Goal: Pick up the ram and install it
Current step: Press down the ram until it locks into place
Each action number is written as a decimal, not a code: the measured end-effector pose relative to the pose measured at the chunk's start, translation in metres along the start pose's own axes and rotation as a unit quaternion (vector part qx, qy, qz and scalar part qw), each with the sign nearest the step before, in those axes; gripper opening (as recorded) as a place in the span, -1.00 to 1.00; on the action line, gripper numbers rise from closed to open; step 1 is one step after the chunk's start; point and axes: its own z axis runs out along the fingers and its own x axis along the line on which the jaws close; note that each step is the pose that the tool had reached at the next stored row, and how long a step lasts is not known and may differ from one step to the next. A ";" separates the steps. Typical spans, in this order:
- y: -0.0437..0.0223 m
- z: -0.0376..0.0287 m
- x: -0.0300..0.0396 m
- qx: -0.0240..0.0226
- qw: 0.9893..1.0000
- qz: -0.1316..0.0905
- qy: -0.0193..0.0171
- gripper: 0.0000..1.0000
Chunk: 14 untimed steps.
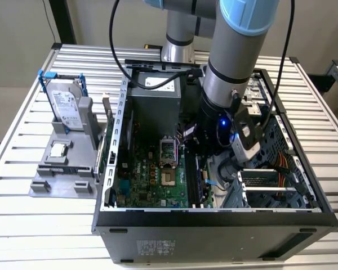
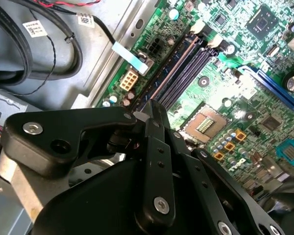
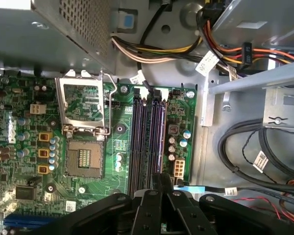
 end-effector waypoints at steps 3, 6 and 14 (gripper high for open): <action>0.0000 0.0000 0.0000 0.000 1.000 -0.013 0.000 -1.00; 0.0000 0.0000 0.0000 0.000 1.000 -0.023 0.000 -1.00; 0.0000 0.0000 0.0000 0.001 0.999 -0.044 0.000 -1.00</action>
